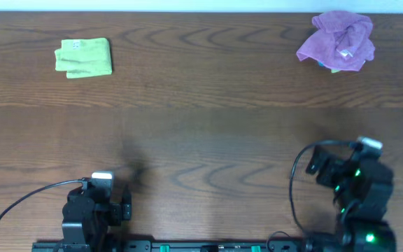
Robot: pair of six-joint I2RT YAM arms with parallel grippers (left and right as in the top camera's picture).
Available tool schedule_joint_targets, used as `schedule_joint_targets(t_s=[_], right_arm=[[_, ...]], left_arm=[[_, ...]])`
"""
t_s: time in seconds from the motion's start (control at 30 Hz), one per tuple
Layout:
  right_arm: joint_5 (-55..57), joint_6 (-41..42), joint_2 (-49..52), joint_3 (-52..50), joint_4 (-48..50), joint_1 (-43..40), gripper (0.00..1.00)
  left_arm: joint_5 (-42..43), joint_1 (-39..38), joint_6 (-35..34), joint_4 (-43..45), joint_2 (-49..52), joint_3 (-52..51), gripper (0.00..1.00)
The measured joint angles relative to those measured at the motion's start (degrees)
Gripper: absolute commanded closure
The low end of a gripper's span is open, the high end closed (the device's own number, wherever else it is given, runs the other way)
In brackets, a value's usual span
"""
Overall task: Fold the cloth
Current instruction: 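Reach the right gripper to the pink cloth and grasp its corner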
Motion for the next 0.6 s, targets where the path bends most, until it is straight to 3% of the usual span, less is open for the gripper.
schedule_joint_targets(t_s=[0.6], right_arm=[[0.81, 1.03, 50.86, 46.21, -7.21, -0.59, 0.01]], left_arm=[[-0.04, 0.0, 0.07, -0.15, -0.02, 0.09, 0.05]])
